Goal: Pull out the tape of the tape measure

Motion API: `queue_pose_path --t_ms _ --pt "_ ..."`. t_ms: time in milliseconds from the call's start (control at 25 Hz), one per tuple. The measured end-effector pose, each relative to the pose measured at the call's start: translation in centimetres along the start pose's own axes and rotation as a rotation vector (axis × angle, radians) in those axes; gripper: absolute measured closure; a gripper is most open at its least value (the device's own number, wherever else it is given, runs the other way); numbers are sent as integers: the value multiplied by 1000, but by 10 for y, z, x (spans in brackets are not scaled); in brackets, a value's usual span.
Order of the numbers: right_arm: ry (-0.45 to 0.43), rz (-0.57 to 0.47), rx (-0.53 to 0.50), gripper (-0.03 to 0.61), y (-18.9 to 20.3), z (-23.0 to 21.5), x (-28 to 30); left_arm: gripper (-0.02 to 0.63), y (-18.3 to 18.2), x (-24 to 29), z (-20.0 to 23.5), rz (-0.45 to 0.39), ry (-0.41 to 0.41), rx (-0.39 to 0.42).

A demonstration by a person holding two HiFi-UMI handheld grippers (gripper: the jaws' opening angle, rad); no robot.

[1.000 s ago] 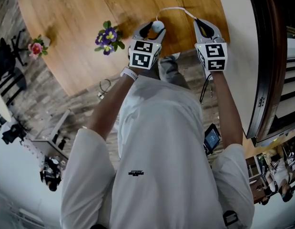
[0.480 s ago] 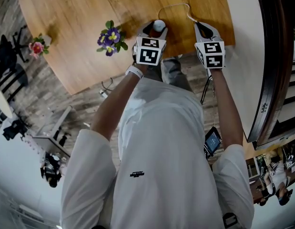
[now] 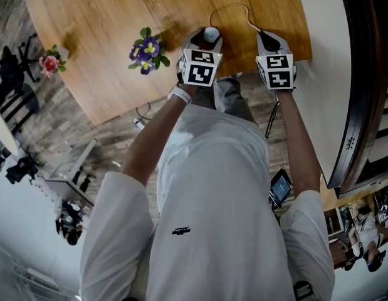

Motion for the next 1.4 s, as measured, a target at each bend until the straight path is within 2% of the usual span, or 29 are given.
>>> queue_pose_path --t_ms 360,760,1200,1400 --pt "2 -5 15 501 -2 1 -4 364 -1 -6 -1 -30 18 -2" --pt "-12 -69 33 486 2 1 -38 364 -12 -35 -11 -99 17 -21" --pt "16 -217 42 476 -9 -6 -113 367 -36 -94 -35 -246 28 -30" --pt "40 -297 61 476 -19 -9 -151 367 -44 -121 -44 -306 28 19"
Point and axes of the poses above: the fingertips, and each gripper's own axes: x forward along the fingers, z to its left, y out of its underside, the point moved 8 cm from there along -x, backward along the fingers, and after that the axes turned 2 degrees about x, right-handed, at the moved point
